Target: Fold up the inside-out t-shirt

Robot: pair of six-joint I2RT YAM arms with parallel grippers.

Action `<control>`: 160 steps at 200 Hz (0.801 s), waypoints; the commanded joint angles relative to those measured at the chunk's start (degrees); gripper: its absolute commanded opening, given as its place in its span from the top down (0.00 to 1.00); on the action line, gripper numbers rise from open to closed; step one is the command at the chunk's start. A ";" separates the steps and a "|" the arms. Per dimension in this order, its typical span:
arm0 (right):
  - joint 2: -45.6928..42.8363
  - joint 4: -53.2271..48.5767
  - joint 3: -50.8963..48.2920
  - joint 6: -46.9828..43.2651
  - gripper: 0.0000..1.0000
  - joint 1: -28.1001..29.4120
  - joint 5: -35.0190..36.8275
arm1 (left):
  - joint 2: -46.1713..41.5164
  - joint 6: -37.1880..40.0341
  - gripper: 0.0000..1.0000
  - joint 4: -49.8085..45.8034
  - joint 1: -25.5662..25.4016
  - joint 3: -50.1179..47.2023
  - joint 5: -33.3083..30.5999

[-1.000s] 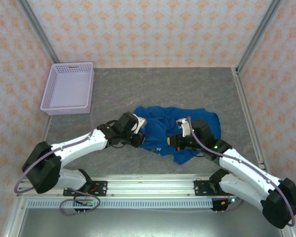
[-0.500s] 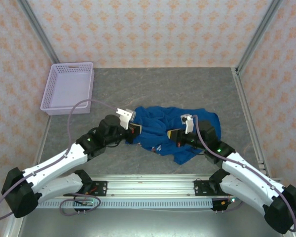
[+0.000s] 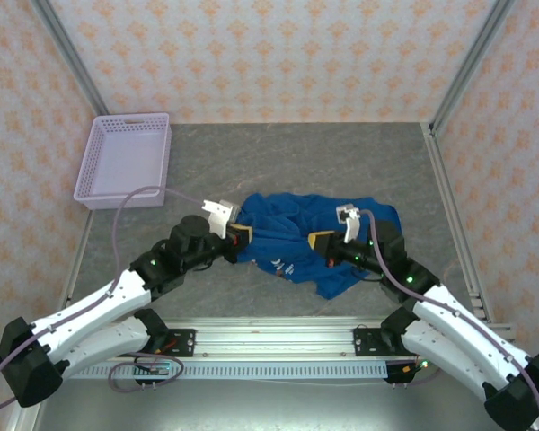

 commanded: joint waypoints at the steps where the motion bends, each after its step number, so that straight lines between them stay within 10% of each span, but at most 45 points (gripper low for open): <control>1: -1.37 -11.49 -4.48 8.16 1.00 0.33 8.85 | -0.55 -3.63 0.94 -6.08 -0.14 -4.61 -2.14; 55: 7.43 -8.99 -5.97 9.46 0.87 1.90 9.63 | 6.75 -2.68 0.63 -7.97 -0.18 -4.19 2.86; 160: 33.81 7.36 9.04 0.68 0.68 15.43 0.68 | 20.08 -4.83 0.49 -21.25 -0.14 3.95 -0.98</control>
